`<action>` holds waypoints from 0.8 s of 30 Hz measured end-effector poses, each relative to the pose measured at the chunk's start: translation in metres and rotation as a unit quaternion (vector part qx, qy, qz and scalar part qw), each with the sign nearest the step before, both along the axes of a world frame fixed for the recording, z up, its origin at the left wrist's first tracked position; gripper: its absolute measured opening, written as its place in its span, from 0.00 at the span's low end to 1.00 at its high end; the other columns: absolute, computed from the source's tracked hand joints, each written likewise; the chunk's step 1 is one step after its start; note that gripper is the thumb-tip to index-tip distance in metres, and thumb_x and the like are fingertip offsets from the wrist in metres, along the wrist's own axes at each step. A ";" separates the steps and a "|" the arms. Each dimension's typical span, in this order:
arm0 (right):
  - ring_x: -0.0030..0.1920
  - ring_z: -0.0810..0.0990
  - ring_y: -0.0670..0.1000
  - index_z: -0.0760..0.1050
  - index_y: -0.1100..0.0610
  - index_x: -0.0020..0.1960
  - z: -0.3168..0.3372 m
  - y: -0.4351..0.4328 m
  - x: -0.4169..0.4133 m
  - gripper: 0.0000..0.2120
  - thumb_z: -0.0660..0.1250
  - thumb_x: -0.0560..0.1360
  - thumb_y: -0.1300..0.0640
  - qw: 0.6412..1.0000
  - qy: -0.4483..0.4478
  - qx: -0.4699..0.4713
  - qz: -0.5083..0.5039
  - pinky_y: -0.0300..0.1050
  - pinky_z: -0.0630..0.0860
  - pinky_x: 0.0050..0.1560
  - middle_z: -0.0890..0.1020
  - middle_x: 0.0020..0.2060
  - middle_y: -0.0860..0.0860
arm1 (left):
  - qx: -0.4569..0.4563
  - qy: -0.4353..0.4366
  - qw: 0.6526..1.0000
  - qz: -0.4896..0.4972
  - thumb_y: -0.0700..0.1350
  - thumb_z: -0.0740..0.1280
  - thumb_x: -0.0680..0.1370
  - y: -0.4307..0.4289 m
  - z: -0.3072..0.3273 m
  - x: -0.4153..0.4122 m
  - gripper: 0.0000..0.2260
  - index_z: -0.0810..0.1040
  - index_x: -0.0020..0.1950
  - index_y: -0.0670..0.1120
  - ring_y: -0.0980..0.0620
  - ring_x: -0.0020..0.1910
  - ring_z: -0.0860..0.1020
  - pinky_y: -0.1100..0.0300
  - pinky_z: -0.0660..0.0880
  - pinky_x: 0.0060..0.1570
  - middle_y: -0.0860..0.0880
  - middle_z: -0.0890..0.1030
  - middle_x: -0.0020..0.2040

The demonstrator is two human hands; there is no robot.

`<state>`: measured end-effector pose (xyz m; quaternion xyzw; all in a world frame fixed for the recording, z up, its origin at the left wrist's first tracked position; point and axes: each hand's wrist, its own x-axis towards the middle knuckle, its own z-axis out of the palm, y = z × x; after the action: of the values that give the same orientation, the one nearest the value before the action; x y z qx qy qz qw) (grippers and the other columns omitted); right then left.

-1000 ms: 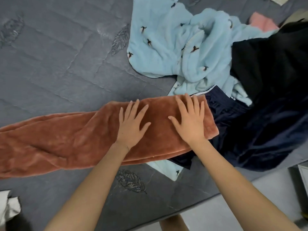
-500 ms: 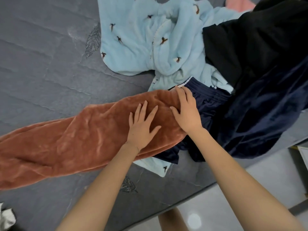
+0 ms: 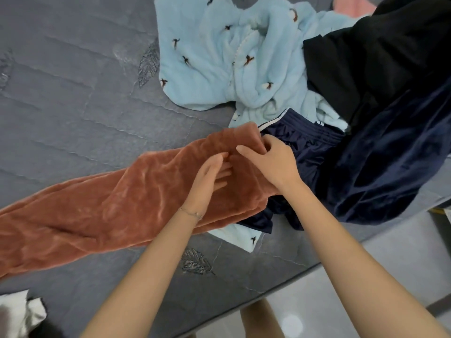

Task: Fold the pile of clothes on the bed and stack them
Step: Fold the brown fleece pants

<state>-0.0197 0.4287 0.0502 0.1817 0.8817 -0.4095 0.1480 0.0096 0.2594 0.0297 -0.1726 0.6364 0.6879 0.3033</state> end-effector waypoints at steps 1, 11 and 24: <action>0.32 0.74 0.47 0.70 0.58 0.38 0.006 -0.012 -0.001 0.26 0.70 0.70 0.35 1.000 0.002 -0.018 0.018 0.44 0.70 0.36 0.75 0.31 0.49 | 0.013 -0.009 1.000 0.004 0.63 0.57 0.77 -0.009 0.004 0.000 0.23 0.73 0.68 0.54 0.56 0.60 0.79 0.56 0.76 0.60 0.50 0.79 0.63; 0.58 0.77 0.44 0.78 0.52 0.60 0.005 -0.147 0.024 0.15 0.58 0.83 0.47 0.928 -0.132 -0.327 0.121 0.38 0.69 0.67 0.81 0.51 0.48 | 0.119 -0.085 0.983 0.115 0.54 0.59 0.82 -0.141 0.020 0.010 0.19 0.76 0.66 0.45 0.52 0.63 0.78 0.57 0.74 0.65 0.46 0.81 0.62; 0.76 0.56 0.60 0.63 0.50 0.76 -0.044 -0.289 0.070 0.36 0.72 0.72 0.45 0.953 0.045 0.114 0.277 0.57 0.54 0.75 0.63 0.74 0.55 | -0.186 0.052 0.969 0.154 0.43 0.73 0.75 -0.341 0.008 0.071 0.17 0.72 0.62 0.47 0.63 0.54 0.78 0.67 0.74 0.57 0.53 0.79 0.57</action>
<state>0.0499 0.1395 0.0063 -0.0721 0.9440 -0.2569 0.1942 0.0805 -0.0819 0.0376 -0.2861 0.7339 0.6038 0.1222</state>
